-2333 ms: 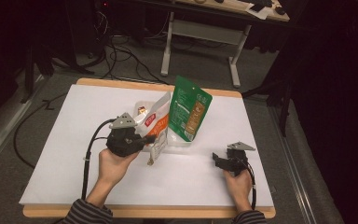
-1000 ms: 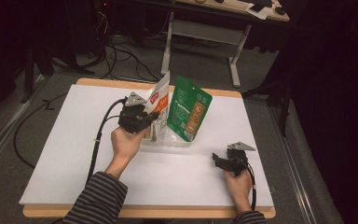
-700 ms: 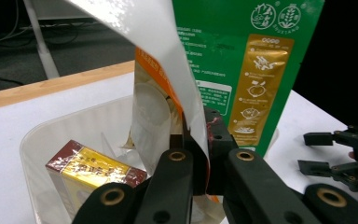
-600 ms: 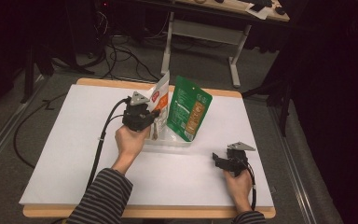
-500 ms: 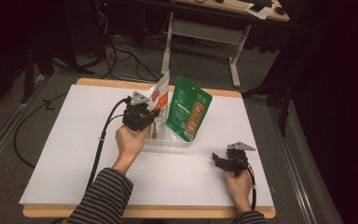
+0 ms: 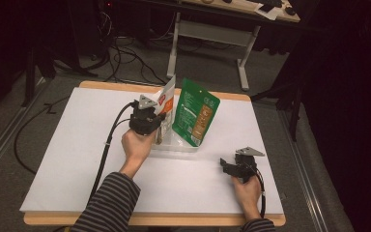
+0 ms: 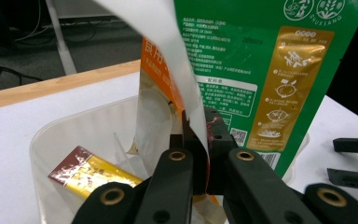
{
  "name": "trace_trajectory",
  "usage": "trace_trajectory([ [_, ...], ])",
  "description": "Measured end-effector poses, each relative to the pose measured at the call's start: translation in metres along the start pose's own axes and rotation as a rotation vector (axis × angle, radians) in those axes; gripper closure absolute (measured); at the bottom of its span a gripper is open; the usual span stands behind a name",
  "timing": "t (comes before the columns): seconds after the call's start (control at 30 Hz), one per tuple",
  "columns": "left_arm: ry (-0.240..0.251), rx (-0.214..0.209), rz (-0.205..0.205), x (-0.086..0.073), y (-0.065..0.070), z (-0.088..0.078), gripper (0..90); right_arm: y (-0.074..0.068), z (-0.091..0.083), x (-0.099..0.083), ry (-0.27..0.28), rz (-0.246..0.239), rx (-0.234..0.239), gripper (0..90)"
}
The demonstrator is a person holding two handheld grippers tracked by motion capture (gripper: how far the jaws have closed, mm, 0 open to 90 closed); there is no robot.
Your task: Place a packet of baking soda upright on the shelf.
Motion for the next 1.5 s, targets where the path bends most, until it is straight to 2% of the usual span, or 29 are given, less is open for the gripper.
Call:
trace_trajectory([
  [0.43,0.019,0.006,-0.021,-0.001,-0.002,0.007,90.0,0.0,0.0,0.0,0.0,-0.001,0.0,29.7],
  [0.5,0.037,0.007,-0.026,0.0,-0.004,0.009,90.0,0.0,0.0,0.0,0.0,-0.001,0.0,29.7],
  [0.7,0.057,0.012,-0.005,-0.001,-0.001,0.012,90.0,0.0,0.0,0.0,0.0,-0.001,0.0,29.7],
  [0.73,0.045,0.012,0.01,-0.006,0.002,0.013,90.0,0.0,0.0,0.0,0.001,-0.002,0.0,29.8],
  [0.83,0.028,0.016,0.018,-0.013,0.003,0.012,89.8,0.0,0.0,0.0,0.0,-0.002,0.0,29.8],
  [0.87,0.007,0.019,0.026,-0.019,0.002,0.012,89.8,0.0,0.0,0.0,0.001,-0.002,0.0,29.7],
  [1.03,-0.016,0.007,0.021,-0.023,0.001,0.01,87.9,0.0,0.0,0.0,0.001,0.0,0.0,29.8],
  [1.13,-0.069,0.009,0.03,-0.029,0.001,0.009,86.2,0.0,0.0,0.0,0.001,-0.001,0.0,29.7],
  [1.23,-0.085,0.007,0.02,-0.034,-0.001,0.008,86.5,0.0,0.0,0.0,0.001,-0.001,0.0,29.7],
  [1.27,-0.094,0.007,0.02,-0.037,-0.002,0.007,84.7,0.0,0.0,0.0,0.001,0.0,0.0,29.7],
  [1.37,-0.078,-0.007,0.012,-0.035,0.0,0.004,76.6,0.0,0.0,0.0,0.001,-0.001,0.0,29.7],
  [1.5,-0.075,-0.021,0.024,-0.033,0.002,-0.001,67.9,0.0,0.0,0.0,0.001,-0.002,0.0,29.7],
])
Point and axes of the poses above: each handheld gripper's, and its own axes: z roughly forward along the jaws, x roughly out of its top, y roughly to its right, the point moved 6 cm from there along z, roughly forward along the jaws, and after that the axes turned 15 degrees about y, right-handed, at the moved point
